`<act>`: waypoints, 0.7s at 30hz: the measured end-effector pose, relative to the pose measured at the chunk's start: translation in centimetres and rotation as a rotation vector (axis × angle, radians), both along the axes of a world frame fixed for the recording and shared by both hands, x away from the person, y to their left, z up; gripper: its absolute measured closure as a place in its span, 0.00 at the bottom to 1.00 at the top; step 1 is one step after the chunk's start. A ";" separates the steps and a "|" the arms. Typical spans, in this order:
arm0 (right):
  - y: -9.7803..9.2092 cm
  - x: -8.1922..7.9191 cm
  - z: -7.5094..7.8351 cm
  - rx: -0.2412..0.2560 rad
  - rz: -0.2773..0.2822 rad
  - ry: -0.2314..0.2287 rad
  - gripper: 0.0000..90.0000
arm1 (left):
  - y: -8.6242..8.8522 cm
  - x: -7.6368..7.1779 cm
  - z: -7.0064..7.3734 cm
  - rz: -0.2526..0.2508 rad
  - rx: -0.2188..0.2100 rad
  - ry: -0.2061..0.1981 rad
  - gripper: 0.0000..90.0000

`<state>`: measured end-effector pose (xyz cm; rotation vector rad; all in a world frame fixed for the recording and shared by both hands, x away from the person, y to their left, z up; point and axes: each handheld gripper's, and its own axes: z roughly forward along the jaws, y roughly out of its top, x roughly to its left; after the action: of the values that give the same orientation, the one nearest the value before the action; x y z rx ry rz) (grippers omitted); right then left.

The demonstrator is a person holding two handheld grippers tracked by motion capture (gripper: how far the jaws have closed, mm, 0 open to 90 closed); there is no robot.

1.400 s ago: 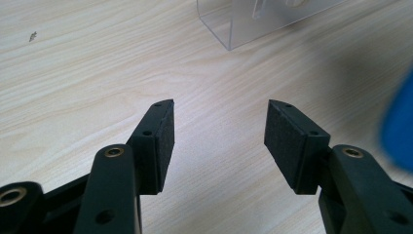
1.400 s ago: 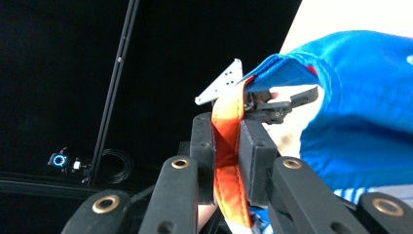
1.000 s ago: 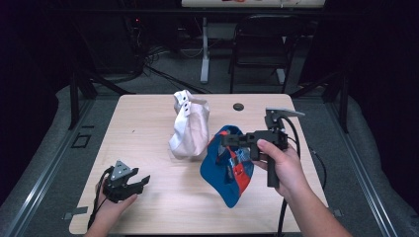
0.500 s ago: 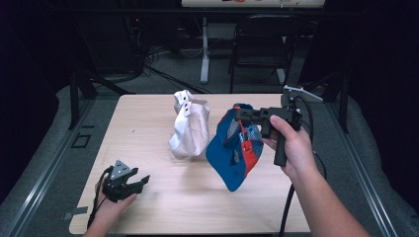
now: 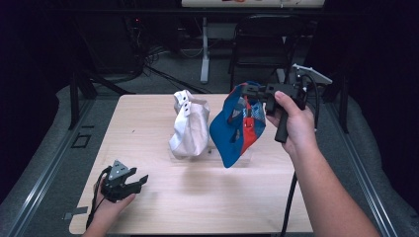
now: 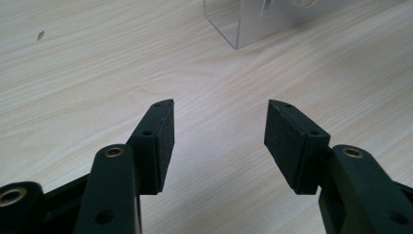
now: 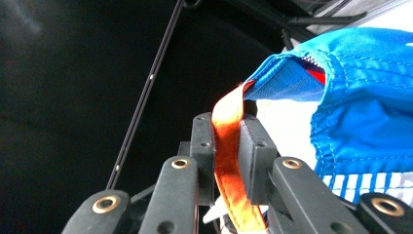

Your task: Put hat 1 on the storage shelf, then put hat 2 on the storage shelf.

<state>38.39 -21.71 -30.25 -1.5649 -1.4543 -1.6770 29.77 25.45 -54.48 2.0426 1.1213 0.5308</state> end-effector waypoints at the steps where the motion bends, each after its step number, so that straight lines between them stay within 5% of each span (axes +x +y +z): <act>1: 0.0 0.2 0.1 0.000 -0.007 0.000 0.87 | 0.0 0.0 0.0 -0.002 0.000 0.003 0.50; 21: -1.1 3.0 0.3 -0.033 -0.152 0.031 0.87 | -0.3 0.0 -0.3 -0.011 0.001 0.005 0.50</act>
<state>41.34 -22.83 -29.91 -1.7505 -1.3844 -1.7117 29.76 25.17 -54.75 2.0512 1.1124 0.5209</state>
